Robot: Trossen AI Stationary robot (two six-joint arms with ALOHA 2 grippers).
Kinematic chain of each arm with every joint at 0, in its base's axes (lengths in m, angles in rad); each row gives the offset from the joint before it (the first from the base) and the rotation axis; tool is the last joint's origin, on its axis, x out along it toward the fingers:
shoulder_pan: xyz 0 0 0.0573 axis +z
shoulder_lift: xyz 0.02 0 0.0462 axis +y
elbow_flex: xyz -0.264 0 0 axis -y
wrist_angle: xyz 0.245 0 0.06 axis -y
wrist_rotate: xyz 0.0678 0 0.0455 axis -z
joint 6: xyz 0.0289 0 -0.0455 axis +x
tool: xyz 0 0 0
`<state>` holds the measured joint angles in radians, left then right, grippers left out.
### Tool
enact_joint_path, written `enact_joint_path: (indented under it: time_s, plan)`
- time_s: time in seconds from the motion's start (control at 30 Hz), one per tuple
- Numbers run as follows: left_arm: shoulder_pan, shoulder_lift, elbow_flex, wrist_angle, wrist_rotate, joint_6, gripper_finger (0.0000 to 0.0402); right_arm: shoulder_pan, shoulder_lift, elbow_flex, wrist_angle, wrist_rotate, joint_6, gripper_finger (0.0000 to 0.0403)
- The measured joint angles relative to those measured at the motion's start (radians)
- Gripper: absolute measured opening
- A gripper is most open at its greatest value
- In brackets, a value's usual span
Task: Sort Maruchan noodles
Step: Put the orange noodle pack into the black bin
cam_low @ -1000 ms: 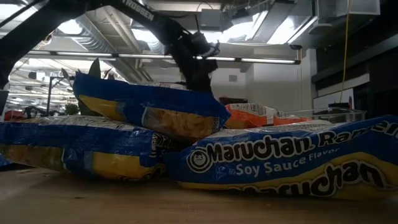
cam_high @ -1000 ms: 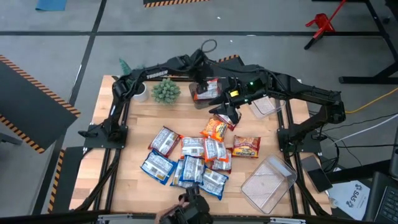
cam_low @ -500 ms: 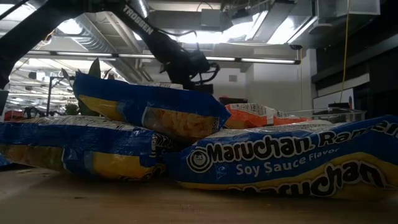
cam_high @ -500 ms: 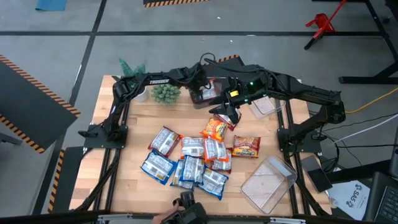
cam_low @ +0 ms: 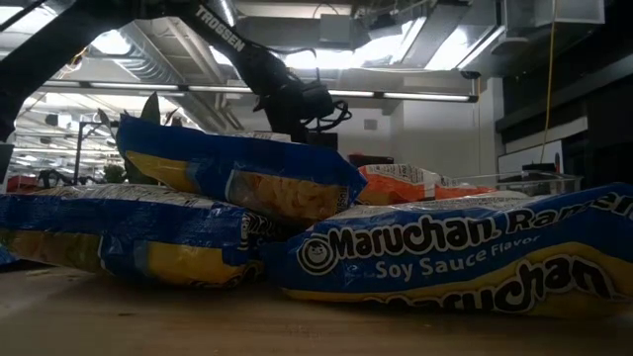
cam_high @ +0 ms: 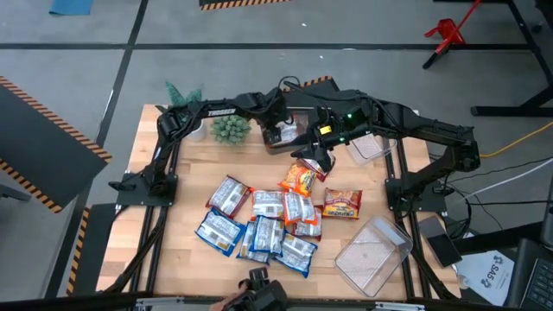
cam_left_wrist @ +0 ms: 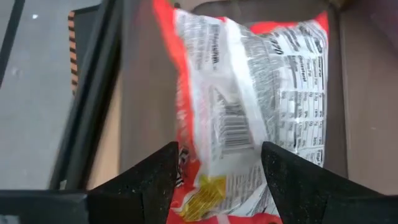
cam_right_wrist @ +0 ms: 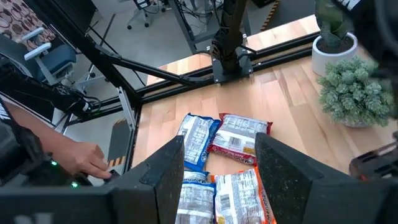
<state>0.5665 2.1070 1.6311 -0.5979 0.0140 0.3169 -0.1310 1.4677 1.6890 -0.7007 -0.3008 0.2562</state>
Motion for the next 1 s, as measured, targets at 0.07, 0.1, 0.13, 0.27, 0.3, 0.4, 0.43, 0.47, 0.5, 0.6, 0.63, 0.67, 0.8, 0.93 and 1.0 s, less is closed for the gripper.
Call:
enact_joint_path:
  time_s: [0.07,0.1,0.13,0.27,0.3,0.4,0.43,0.47,0.5,0.6,0.63,0.67,0.8,0.93,1.0]
  plan:
    - [0.002,-0.001,0.052,-0.059,0.017,0.001,0.0225,0.000,0.000,0.000,-0.018,0.016,0.000,0.0182]
    - [0.003,-0.004,0.076,-0.083,0.022,0.005,0.0225,0.000,0.000,0.000,-0.024,0.024,0.000,0.0182]
    - [0.003,-0.007,0.094,-0.104,0.027,0.008,0.0226,0.000,0.000,0.000,-0.030,0.030,0.000,0.0182]
    - [0.001,-0.008,0.127,-0.172,0.074,0.000,0.0226,0.000,0.000,0.000,-0.049,0.036,0.000,0.0182]
    - [-0.001,-0.008,0.130,-0.183,0.075,0.000,0.0226,0.000,0.000,0.000,-0.058,0.038,0.000,0.0182]
    - [-0.006,-0.008,0.130,-0.169,0.099,-0.023,0.0225,0.001,0.000,0.000,-0.100,0.061,0.000,0.0182]
    - [-0.006,-0.008,0.130,-0.154,0.126,-0.027,0.0223,0.001,0.000,0.000,-0.109,0.067,0.001,0.0182]
    - [-0.006,-0.008,0.130,-0.138,0.148,-0.026,0.0221,0.001,0.000,0.000,-0.118,0.074,0.000,0.0182]
    - [-0.007,-0.008,0.128,-0.117,0.152,-0.025,0.0219,0.001,0.000,0.000,-0.124,0.081,0.000,0.0182]
    - [-0.011,-0.003,0.086,-0.016,0.114,-0.020,0.0208,0.001,0.000,0.000,-0.125,0.084,0.003,0.0182]
    - [-0.011,0.001,0.071,0.004,0.101,-0.021,0.0205,0.001,0.000,0.000,-0.124,0.084,0.008,0.0182]
    - [-0.009,0.002,0.055,0.019,0.082,-0.021,0.0201,0.001,0.000,0.000,-0.124,0.083,0.017,0.0182]
    - [-0.006,0.002,-0.007,0.069,0.031,-0.018,0.0186,0.001,0.000,0.000,-0.125,0.082,0.029,0.0182]
    - [0.002,-0.002,-0.081,0.130,0.015,-0.025,0.0176,0.001,0.000,0.000,-0.125,0.081,0.029,0.0182]
    - [0.008,-0.004,-0.108,0.154,0.033,-0.036,0.0175,0.001,0.000,0.000,-0.125,0.081,0.029,0.0182]
